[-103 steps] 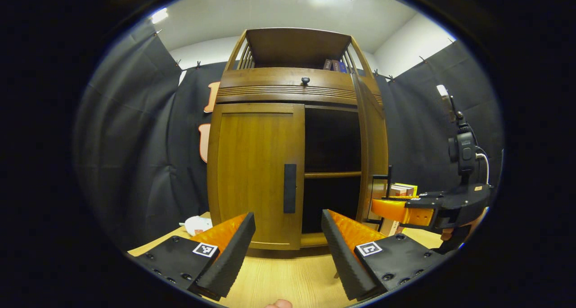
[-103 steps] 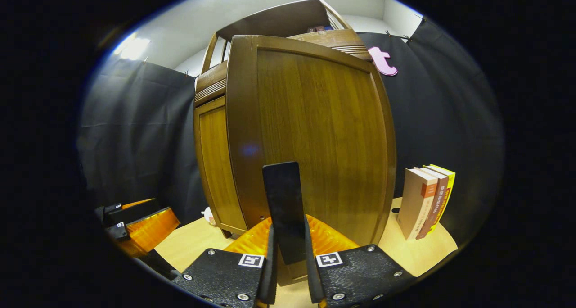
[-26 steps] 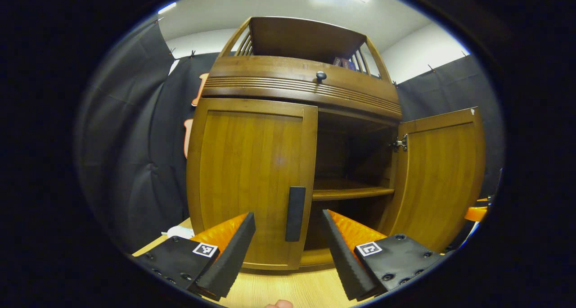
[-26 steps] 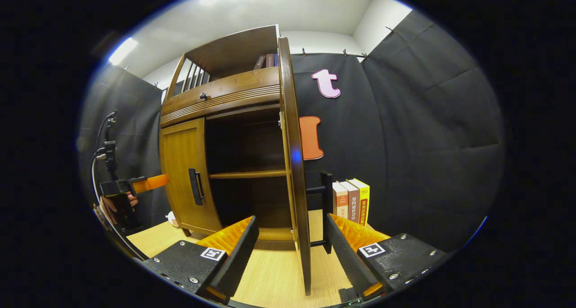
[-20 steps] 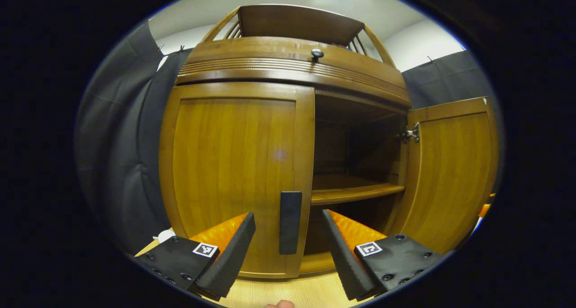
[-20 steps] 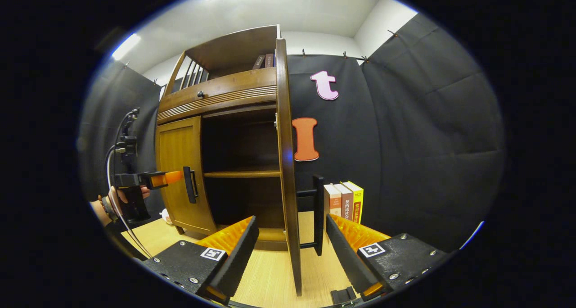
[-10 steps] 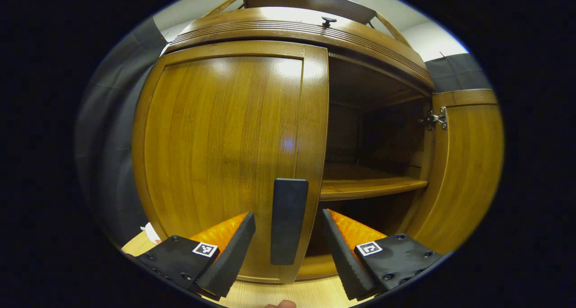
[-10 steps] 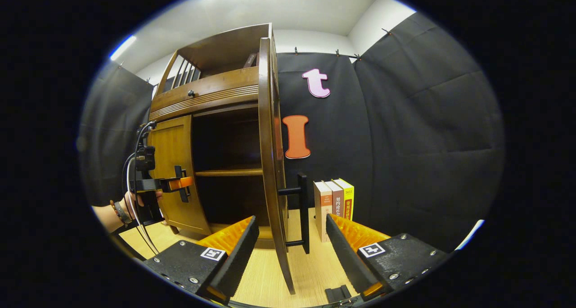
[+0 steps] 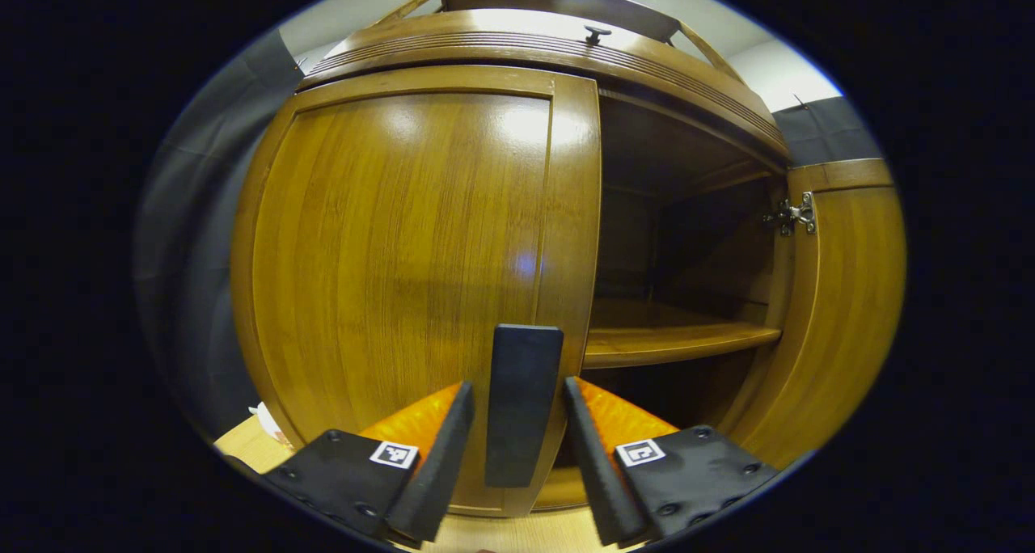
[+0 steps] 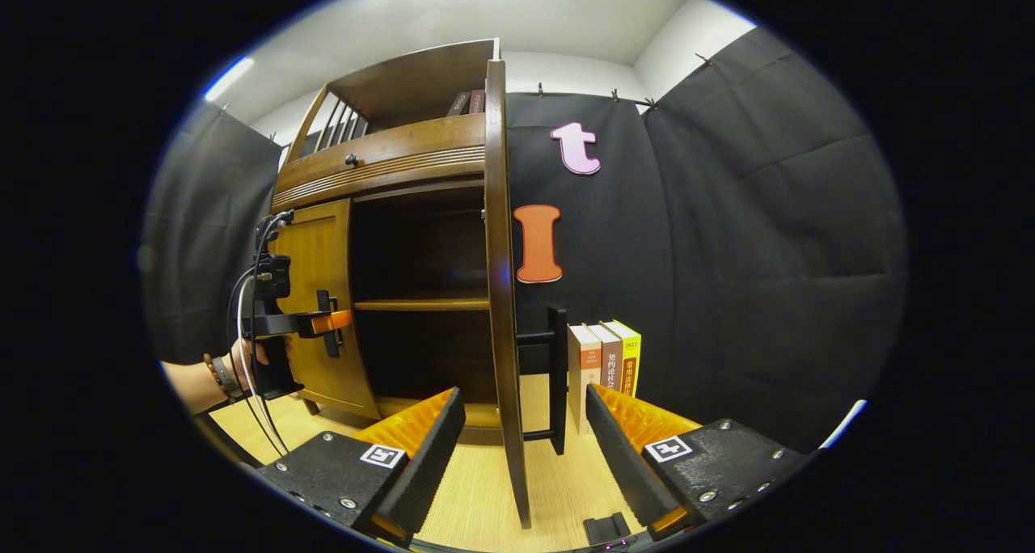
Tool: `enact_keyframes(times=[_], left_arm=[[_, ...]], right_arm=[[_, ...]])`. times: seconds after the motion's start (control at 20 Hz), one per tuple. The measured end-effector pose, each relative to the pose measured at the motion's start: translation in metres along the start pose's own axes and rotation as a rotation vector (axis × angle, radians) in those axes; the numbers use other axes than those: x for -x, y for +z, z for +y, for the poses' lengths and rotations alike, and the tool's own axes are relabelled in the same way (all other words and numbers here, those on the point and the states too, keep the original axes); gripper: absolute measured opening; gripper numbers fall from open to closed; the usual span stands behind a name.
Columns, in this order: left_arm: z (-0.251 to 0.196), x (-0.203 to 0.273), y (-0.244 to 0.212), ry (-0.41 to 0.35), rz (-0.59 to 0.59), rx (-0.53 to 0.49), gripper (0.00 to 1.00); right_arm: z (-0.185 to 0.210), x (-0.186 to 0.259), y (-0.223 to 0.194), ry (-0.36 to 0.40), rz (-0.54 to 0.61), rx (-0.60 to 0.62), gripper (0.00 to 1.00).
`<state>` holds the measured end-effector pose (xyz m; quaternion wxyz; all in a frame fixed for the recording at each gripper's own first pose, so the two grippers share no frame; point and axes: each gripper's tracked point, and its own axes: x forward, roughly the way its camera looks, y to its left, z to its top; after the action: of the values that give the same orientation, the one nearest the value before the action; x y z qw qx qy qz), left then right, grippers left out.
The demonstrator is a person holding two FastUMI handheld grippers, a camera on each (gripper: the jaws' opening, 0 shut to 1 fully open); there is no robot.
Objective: Open the right door of the double-door shoe cabinet with the right hand, and open the left door with the left hand.
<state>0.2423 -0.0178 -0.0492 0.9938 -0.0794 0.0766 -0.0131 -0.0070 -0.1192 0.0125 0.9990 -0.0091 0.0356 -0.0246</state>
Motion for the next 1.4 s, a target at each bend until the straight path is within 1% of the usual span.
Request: enact_keyframes(times=[0.15,0.2,0.3,0.4,0.45,0.5,0.65,0.7,0.75,0.9,1.0,1.1,1.2,1.25,1.3,1.35,1.4], left_arm=[[0.001,0.001,-0.003,0.004,0.005,0.028,0.54],[0.001,0.002,-0.004,0.009,0.013,0.011,0.48],[0.0,0.002,-0.005,0.025,0.02,-0.032,0.41],[0.0,0.004,-0.004,0.035,0.028,-0.055,0.38],[0.0,0.008,-0.005,0.041,0.035,-0.065,0.38],[0.0,0.013,-0.004,0.049,0.044,-0.076,0.38],[0.0,0.028,-0.004,0.058,0.054,-0.08,0.38],[0.001,0.035,-0.004,0.055,0.056,-0.081,0.38],[0.002,0.042,-0.003,0.051,0.055,-0.079,0.38],[0.007,0.069,-0.002,0.04,0.047,-0.095,0.38],[0.013,0.088,-0.001,0.038,0.05,-0.107,0.37],[0.018,0.104,-0.001,0.039,0.054,-0.118,0.36],[0.025,0.122,0.003,0.043,0.048,-0.107,0.35],[0.03,0.131,0.003,0.047,0.047,-0.103,0.34],[0.035,0.14,0.004,0.055,0.045,-0.104,0.34],[0.04,0.144,0.004,0.065,0.047,-0.105,0.34],[0.047,0.152,0.006,0.078,0.044,-0.105,0.34]], right_arm=[[-0.002,0.0,-0.003,-0.004,0.009,0.0,0.92],[0.0,0.001,-0.003,-0.002,0.005,0.0,0.92],[-0.001,0.004,-0.004,-0.004,0.005,0.001,0.92],[-0.002,0.007,-0.005,-0.009,0.007,0.001,0.92],[-0.001,0.007,-0.007,-0.01,0.009,0.0,0.92],[-0.001,0.008,-0.007,-0.011,0.01,0.002,0.99],[0.0,0.009,-0.006,-0.012,0.009,0.01,0.99],[0.001,0.009,-0.005,-0.011,0.005,0.011,0.86],[0.003,0.009,-0.003,-0.008,0.001,0.009,0.99],[0.006,0.008,-0.005,-0.002,0.002,0.003,0.99],[0.009,0.007,-0.006,0.003,0.006,0.002,0.92],[0.012,0.006,-0.007,0.008,0.001,0.009,0.92],[0.017,0.003,-0.009,0.016,0.001,0.023,0.92],[0.019,0.003,-0.01,0.022,0.005,0.028,0.95],[0.02,0.002,-0.011,0.026,0.006,0.029,0.92],[0.022,0.0,-0.008,0.032,0.004,0.027,0.92],[0.024,-0.001,-0.008,0.037,0.005,0.024,0.99]])
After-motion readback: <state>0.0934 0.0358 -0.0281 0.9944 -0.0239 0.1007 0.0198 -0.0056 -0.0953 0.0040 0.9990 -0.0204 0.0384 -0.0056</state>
